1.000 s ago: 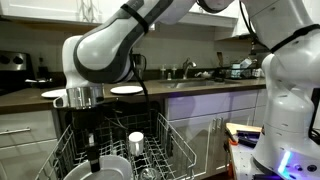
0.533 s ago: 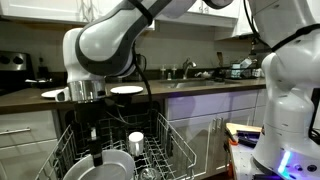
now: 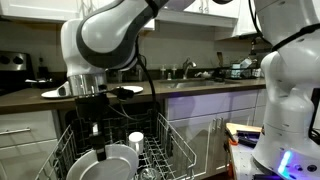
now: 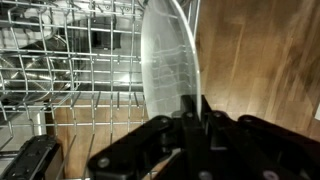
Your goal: Remove the plate from the plate dryer and put it on top of the plate on right of the counter
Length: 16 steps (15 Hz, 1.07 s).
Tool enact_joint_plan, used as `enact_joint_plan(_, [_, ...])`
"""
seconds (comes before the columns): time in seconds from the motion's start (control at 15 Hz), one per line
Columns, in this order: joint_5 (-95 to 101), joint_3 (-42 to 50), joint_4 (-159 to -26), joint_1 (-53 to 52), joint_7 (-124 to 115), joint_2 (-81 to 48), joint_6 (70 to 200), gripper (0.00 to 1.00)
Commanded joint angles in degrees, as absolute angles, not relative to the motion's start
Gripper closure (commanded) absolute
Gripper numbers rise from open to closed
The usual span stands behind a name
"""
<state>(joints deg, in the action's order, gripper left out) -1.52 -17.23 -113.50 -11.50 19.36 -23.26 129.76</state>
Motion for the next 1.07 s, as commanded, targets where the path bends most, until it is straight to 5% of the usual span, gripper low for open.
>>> enact_joint_plan(0.0, [0.7,-15.8,-115.1,-12.8,16.2,-19.7,128.1,0.95])
enact_joint_plan(1.0, [0.6,-15.4,-114.3,-13.4,14.9,-22.0,128.0,0.97])
